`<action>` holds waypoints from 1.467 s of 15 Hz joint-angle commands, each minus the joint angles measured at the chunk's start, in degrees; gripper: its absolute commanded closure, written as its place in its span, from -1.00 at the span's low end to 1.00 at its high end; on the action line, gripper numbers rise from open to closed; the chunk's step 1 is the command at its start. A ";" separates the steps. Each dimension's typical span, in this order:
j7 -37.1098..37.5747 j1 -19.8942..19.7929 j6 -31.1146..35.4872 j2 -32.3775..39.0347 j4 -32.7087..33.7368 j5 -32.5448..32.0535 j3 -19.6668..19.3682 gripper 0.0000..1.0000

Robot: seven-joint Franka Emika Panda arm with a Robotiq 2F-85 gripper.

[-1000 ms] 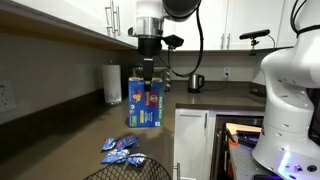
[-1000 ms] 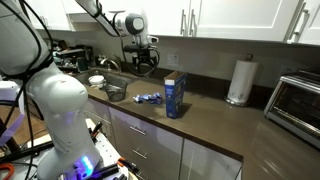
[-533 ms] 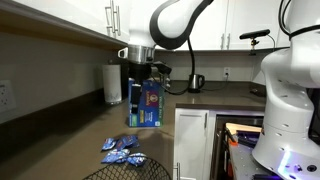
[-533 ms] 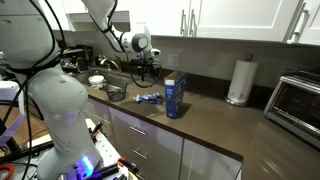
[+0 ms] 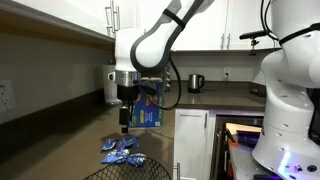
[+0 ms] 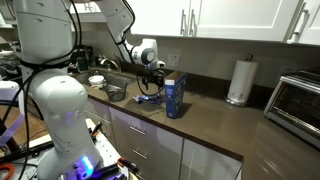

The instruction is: Put a packet from the counter in the box

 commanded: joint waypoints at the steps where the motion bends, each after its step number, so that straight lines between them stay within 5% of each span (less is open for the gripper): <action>1: -1.94 -1.73 -0.74 6.50 5.16 -0.46 0.75 -1.00; 5: -2.45 -2.83 -2.10 10.84 8.42 0.00 0.94 -0.25; 7: -3.00 -3.42 -3.44 12.02 9.52 0.33 1.17 -0.25; 8: -3.23 -3.68 -4.13 12.25 9.84 0.43 1.28 0.01; 11: -3.09 -3.85 -6.64 12.62 10.98 0.36 1.28 -0.02; 12: -2.96 -3.84 -7.62 12.50 11.25 0.44 1.35 0.32; 17: -2.03 -3.14 -13.15 10.08 10.91 0.11 1.77 0.91; 22: -1.49 -2.48 -16.43 4.92 7.23 0.11 3.05 0.95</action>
